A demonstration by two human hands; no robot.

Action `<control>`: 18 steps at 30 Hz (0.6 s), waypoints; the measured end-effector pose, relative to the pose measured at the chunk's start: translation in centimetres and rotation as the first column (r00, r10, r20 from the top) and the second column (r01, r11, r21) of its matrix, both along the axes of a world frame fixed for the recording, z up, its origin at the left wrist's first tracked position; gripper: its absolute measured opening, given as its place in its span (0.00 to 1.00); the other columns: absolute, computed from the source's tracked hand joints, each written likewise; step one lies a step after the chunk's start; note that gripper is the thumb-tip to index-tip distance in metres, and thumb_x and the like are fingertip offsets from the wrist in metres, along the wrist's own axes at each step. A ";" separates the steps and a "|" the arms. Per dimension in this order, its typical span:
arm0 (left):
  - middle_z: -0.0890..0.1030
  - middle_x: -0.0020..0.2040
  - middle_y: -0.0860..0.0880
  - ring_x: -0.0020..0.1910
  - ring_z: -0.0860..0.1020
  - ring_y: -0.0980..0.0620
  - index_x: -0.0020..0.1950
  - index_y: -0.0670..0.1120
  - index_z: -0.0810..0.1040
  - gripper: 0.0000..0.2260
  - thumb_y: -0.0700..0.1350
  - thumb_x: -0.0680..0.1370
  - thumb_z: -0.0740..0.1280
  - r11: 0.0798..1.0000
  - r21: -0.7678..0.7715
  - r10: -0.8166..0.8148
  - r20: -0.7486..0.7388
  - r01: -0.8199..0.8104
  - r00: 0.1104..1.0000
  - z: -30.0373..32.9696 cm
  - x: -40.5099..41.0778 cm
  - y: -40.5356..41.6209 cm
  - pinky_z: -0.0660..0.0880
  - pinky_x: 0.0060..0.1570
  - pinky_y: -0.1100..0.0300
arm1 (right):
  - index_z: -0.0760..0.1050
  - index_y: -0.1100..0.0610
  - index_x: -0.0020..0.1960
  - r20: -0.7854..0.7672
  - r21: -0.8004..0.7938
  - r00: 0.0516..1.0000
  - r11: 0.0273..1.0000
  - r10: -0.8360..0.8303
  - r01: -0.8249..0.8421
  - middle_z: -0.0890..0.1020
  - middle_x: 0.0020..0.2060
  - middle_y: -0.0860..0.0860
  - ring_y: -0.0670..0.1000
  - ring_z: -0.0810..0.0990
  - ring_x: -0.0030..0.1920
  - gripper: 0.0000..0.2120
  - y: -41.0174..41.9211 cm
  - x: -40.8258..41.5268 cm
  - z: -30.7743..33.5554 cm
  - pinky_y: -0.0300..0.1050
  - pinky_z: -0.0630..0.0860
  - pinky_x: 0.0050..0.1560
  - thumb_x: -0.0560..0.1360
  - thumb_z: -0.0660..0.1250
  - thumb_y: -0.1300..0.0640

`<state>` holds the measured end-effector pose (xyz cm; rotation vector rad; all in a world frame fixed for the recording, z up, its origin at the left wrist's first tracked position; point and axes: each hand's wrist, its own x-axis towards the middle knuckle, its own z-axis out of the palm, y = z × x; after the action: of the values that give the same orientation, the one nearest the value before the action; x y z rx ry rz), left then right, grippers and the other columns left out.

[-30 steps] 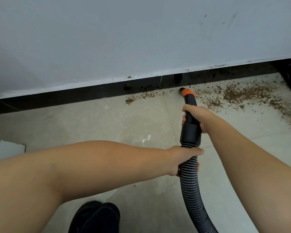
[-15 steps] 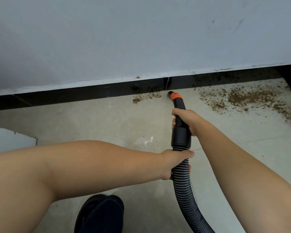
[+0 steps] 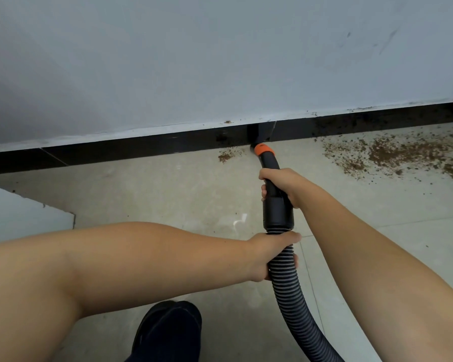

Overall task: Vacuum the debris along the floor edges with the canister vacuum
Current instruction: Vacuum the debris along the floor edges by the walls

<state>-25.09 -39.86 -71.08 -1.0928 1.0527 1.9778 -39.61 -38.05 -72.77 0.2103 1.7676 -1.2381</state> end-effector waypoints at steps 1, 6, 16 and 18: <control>0.78 0.32 0.47 0.27 0.78 0.51 0.47 0.44 0.71 0.09 0.45 0.76 0.70 1.000 0.001 0.004 0.005 -0.004 1.000 -0.1 0.1 -0.1 0.77 0.33 0.61 | 0.70 0.60 0.49 0.002 -0.001 1.000 1.000 0.015 -0.015 0.78 0.29 0.54 0.50 0.77 0.24 0.09 -0.3 0.1 -0.1 0.46 0.80 0.38 0.71 0.67 0.61; 0.78 0.34 0.47 0.30 0.77 0.50 0.46 0.45 0.71 0.08 0.46 0.76 0.69 0.999 0.005 0.044 0.030 -0.044 0.999 -0.3 0.9 -0.8 0.77 0.35 0.59 | 0.70 0.60 0.50 0.006 -0.008 0.996 0.996 0.087 -0.087 0.79 0.26 0.53 0.50 0.78 0.25 0.10 -1.8 0.9 -0.5 0.47 0.80 0.37 0.71 0.67 0.60; 0.78 0.35 0.47 0.31 0.78 0.51 0.47 0.45 0.72 0.08 0.46 0.76 0.69 0.997 0.043 0.062 0.017 -0.063 0.998 -0.2 1.8 -1.4 0.77 0.36 0.59 | 0.70 0.60 0.51 0.025 0.017 0.987 0.987 0.159 -0.160 0.79 0.27 0.53 0.50 0.78 0.26 0.11 -3.0 1.7 0.1 0.46 0.80 0.35 0.70 0.68 0.60; 0.79 0.35 0.47 0.31 0.79 0.51 0.47 0.45 0.72 0.08 0.47 0.76 0.69 0.997 0.057 0.053 0.006 -0.053 0.999 -0.1 2.1 -0.9 0.77 0.35 0.60 | 0.71 0.60 0.51 0.033 0.032 0.983 0.982 0.183 -0.184 0.79 0.27 0.53 0.50 0.78 0.26 0.11 -2.6 1.9 0.3 0.45 0.80 0.34 0.70 0.68 0.60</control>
<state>-23.02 -40.77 -71.17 -1.1043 0.9676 2.0333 -37.74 -40.65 -72.51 0.0834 1.7423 -1.0673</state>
